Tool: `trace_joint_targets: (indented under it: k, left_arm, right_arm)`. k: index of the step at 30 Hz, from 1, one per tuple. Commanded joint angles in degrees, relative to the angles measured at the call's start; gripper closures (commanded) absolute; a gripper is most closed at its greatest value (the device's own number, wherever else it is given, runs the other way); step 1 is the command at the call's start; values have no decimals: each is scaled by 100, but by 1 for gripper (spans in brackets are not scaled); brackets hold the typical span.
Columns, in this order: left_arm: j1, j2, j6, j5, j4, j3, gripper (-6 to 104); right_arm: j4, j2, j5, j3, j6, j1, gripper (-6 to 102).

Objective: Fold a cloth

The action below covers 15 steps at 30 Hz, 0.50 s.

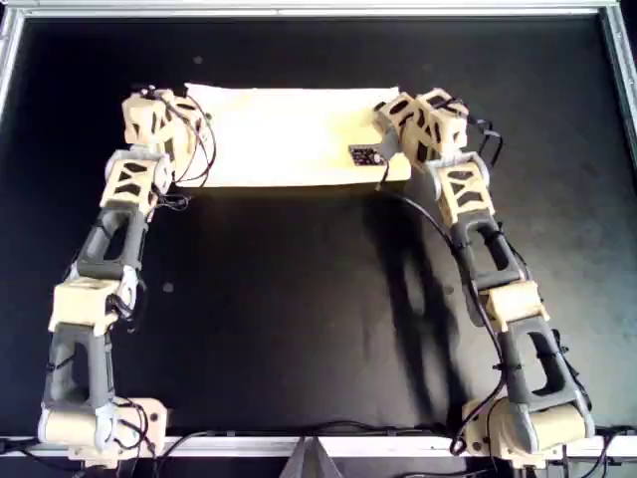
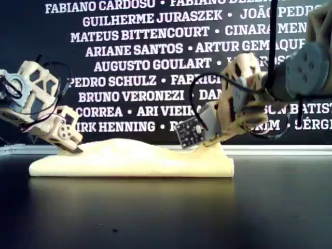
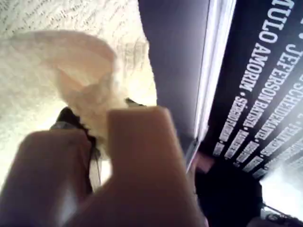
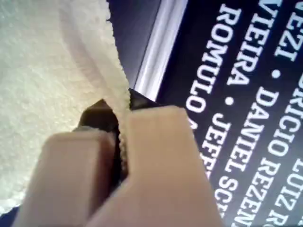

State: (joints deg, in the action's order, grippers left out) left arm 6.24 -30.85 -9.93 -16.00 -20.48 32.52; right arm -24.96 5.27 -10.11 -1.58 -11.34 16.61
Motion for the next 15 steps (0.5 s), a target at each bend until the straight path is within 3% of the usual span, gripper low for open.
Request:
trace_joint_targets:
  k: [1, 4, 8, 15]
  left_arm:
    - [-158, -220, -18, -9, 132, -466, 73]
    - [-158, -220, -9, -9, 132, -457, 59]
    - [-167, -202, -9, -18, 132, -378, 49]
    - [-167, -308, 0, -9, 105, -378, 44]
  right_arm:
    - [325, 185, 35, -448, 44, -53, 78]
    - [325, 185, 26, -466, -26, -44, 59]
    - [325, 220, -53, -492, 44, -35, 41]
    - [316, 378, 26, -501, -35, -44, 29]
